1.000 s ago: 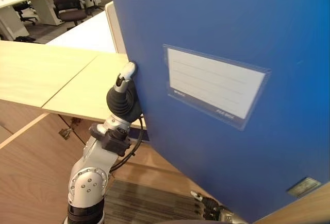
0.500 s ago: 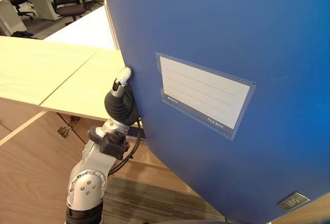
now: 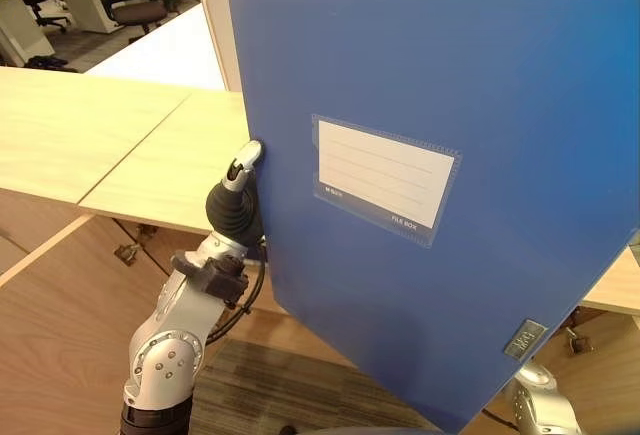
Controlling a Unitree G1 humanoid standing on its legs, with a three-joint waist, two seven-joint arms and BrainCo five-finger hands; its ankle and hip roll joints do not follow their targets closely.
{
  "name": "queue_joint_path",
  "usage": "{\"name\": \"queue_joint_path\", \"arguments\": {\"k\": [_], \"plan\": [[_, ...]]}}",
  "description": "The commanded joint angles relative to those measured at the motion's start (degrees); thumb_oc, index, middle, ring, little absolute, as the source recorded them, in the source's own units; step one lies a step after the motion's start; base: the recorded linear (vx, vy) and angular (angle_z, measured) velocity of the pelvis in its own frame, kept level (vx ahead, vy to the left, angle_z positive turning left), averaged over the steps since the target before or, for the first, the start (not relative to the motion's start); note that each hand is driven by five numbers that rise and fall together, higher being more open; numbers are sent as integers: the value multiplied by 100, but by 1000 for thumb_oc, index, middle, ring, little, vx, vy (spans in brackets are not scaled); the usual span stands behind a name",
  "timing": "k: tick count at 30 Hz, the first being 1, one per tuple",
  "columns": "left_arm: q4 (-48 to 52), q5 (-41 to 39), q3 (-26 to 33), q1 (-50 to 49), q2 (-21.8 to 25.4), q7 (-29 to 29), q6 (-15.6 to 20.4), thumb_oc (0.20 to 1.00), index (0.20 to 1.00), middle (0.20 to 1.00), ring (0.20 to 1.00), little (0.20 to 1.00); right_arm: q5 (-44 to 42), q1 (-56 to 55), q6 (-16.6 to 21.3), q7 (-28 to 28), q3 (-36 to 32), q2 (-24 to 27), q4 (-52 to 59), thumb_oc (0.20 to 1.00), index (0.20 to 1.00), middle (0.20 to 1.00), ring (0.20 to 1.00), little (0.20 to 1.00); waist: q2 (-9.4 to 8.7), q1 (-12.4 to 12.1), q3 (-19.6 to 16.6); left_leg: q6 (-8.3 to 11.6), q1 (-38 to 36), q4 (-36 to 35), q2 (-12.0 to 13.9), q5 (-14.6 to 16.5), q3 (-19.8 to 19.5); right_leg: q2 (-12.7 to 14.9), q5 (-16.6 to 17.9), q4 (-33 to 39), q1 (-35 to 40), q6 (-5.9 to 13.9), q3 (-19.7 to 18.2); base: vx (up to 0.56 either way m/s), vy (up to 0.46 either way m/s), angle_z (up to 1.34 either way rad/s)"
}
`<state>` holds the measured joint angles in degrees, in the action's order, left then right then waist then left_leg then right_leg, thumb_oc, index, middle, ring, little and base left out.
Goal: Put the empty folder in the office cabinet
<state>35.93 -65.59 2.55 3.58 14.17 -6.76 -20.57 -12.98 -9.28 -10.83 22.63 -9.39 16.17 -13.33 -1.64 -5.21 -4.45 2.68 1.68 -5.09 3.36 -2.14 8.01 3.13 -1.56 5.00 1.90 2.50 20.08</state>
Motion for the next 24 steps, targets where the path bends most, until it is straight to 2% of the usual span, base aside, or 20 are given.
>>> {"name": "queue_joint_path", "arguments": {"k": [1,7,9,11,16,18,24], "plan": [[-153,74,265,-21,123,60,358,200,200,200,200,200,-738,49,164,333,-365,311,613,1000,1000,1000,1000,1000,-139,71,-310,-280,-143,9,-215,520,-311,-75,-123,0,-272,82,-186,0,0,0],[-110,140,358,-166,351,137,447,200,200,200,200,200,-1401,80,40,1070,-444,430,1014,1000,1000,1000,1000,1000,-99,126,-302,-294,-137,9,-219,532,-305,-68,-141,0,-285,84,-205,0,0,0],[-91,177,436,-282,412,139,478,200,200,200,200,200,-1698,164,-59,1512,-556,348,1023,1000,1000,1000,1000,1000,-73,143,-302,-300,-135,9,-222,531,-299,-70,-144,0,-294,82,-220,18,1,0],[-74,254,559,-449,436,91,493,200,200,200,200,200,-1915,309,-207,2180,-857,156,1022,1000,1000,1000,1000,1000,-51,185,-306,-301,-145,9,-226,561,-289,-75,-166,0,-299,86,-234,19,2,-1],[-48,457,740,-809,345,-206,411,200,200,200,200,200,-1609,592,-376,3274,-1547,-251,1060,1000,1000,1000,1000,1000,-33,250,-290,-302,-137,9,-241,557,-289,-77,-128,0,-321,85,-297,2,-1,-1],[-53,485,770,-831,325,-285,380,200,200,200,200,200,-1476,626,-389,3410,-1632,-288,1060,1000,1000,1000,1000,1000,-32,250,-296,-300,-160,9,-239,602,-281,-78,-158,0,-305,97,-296,23,-2,-4],[-197,455,957,-782,303,-472,195,200,200,200,200,200,-877,517,-466,4172,-1357,22,1480,1000,1000,1000,1000,1000,-40,262,-260,-294,-170,9,-246,594,-266,-84,-131,0,-299,87,-357,1,-5,-2]]}}
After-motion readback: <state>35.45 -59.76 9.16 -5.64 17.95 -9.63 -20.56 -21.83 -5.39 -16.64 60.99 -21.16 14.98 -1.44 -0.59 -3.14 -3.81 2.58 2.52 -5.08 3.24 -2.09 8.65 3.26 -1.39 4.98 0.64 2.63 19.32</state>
